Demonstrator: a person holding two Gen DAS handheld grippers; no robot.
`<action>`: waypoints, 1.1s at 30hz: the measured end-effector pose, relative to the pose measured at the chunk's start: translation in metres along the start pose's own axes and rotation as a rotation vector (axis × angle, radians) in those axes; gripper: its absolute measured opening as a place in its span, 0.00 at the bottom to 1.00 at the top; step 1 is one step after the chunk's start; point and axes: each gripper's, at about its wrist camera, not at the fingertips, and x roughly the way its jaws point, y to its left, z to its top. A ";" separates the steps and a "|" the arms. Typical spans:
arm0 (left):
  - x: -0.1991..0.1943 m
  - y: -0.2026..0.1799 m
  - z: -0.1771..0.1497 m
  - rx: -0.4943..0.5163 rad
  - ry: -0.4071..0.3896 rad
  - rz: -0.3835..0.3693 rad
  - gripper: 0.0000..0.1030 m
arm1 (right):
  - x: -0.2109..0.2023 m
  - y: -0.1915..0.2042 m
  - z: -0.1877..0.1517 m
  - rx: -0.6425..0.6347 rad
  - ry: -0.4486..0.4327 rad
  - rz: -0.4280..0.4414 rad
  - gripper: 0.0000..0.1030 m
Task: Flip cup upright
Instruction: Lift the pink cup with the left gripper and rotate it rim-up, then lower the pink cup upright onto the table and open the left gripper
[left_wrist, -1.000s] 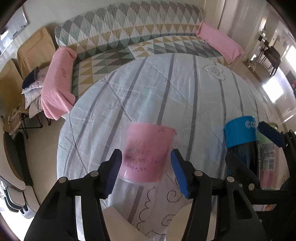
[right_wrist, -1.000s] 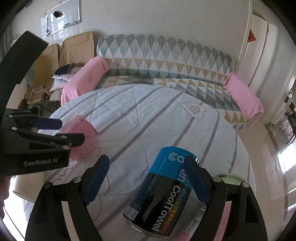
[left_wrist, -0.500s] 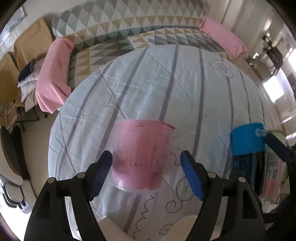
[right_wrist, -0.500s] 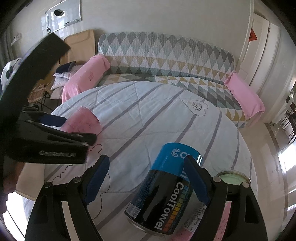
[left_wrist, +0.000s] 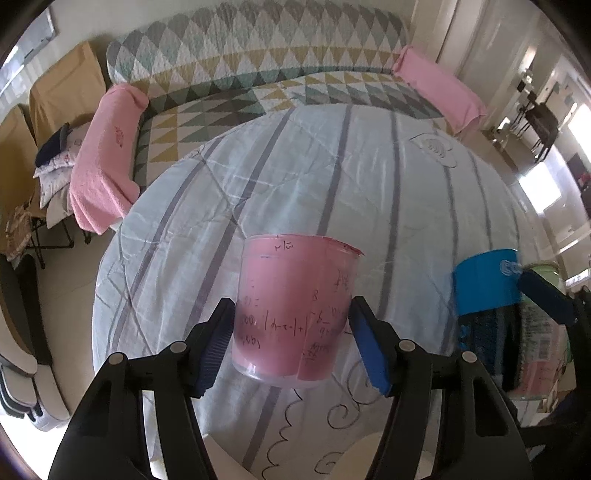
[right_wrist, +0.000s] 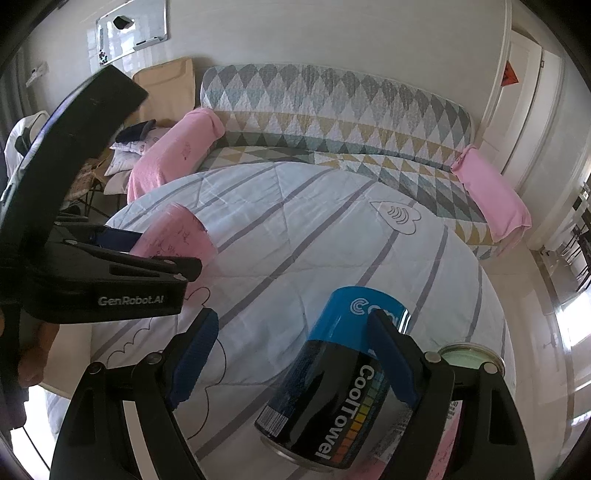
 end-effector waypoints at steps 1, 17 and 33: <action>-0.004 -0.001 -0.002 -0.001 -0.010 0.001 0.63 | -0.001 0.000 0.000 0.001 0.000 -0.003 0.81; -0.074 -0.015 -0.038 0.000 -0.206 -0.001 0.63 | -0.030 0.001 -0.010 0.008 -0.044 -0.022 0.81; -0.138 -0.031 -0.120 -0.043 -0.355 -0.062 0.63 | -0.081 0.005 -0.058 0.022 -0.076 -0.010 0.81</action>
